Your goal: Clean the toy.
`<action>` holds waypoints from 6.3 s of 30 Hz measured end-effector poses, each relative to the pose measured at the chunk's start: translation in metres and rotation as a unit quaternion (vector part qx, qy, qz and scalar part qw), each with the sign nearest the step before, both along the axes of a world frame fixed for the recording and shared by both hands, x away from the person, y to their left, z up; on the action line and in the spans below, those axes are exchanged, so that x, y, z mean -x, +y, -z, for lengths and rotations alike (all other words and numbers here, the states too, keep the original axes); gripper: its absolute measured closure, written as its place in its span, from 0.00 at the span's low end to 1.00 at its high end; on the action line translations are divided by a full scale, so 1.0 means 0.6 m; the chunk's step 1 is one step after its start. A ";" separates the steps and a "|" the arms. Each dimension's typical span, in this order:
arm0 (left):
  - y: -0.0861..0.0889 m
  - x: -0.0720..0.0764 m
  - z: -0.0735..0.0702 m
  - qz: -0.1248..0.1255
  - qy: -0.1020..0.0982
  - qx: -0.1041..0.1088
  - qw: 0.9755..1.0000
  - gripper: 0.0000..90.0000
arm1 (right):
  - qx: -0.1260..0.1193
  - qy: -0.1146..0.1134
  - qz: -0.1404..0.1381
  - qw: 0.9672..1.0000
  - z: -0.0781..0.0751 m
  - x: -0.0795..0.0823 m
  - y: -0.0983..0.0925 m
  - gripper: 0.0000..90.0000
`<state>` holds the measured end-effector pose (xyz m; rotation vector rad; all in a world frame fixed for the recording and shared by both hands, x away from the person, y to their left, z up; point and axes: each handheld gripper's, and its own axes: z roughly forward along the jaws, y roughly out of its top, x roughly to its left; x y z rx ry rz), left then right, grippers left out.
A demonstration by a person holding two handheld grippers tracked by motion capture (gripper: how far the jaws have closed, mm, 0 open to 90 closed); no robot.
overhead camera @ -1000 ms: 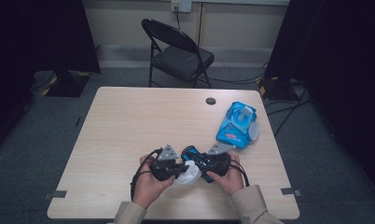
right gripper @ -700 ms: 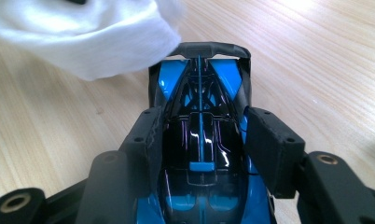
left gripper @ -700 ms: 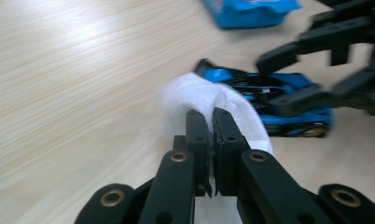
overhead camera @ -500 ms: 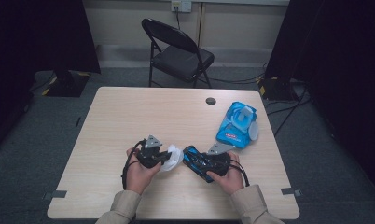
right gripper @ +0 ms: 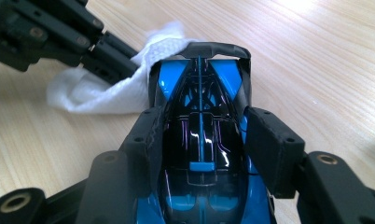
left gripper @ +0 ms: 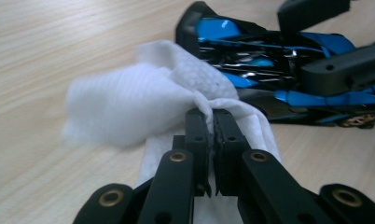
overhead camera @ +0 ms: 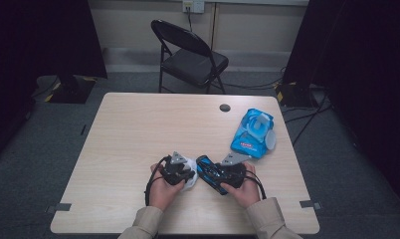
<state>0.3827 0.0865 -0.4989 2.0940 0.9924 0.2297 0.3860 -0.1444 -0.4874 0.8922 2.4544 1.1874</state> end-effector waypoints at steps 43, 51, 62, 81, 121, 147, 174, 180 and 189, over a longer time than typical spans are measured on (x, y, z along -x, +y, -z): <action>-0.112 0.082 0.007 0.118 0.028 0.044 0.992 0.96 | -0.003 -0.003 0.002 1.000 0.001 0.001 -0.001 0.53; -0.132 0.097 0.000 0.151 0.031 0.057 0.986 0.96 | -0.014 0.000 0.006 1.000 0.004 0.002 -0.004 0.53; -0.124 0.099 -0.034 0.168 0.015 0.063 0.984 0.96 | -0.031 0.009 0.011 0.999 0.007 0.001 -0.010 0.51; -0.122 0.086 -0.070 0.173 -0.003 0.060 0.983 0.96 | -0.062 0.011 0.044 0.997 -0.024 0.015 -0.083 0.38; -0.207 0.033 -0.060 0.192 -0.038 0.059 0.979 0.72 | -0.070 -0.008 0.113 0.991 -0.030 0.049 -0.215 0.37; -0.089 -0.013 -0.045 0.089 -0.070 -0.007 0.994 0.24 | -0.036 0.028 0.033 0.998 0.008 0.088 -0.161 0.34; -0.107 -0.032 -0.020 0.128 -0.067 -0.018 0.989 0.12 | -0.056 0.013 0.135 0.989 -0.010 0.052 -0.172 0.92; -0.114 -0.031 -0.011 0.120 -0.074 0.002 0.990 0.12 | -0.046 0.041 0.112 0.992 0.022 0.037 -0.139 0.92; -0.119 -0.029 -0.011 0.117 -0.076 0.011 0.990 0.20 | -0.030 0.042 0.077 0.996 0.028 0.058 -0.132 0.91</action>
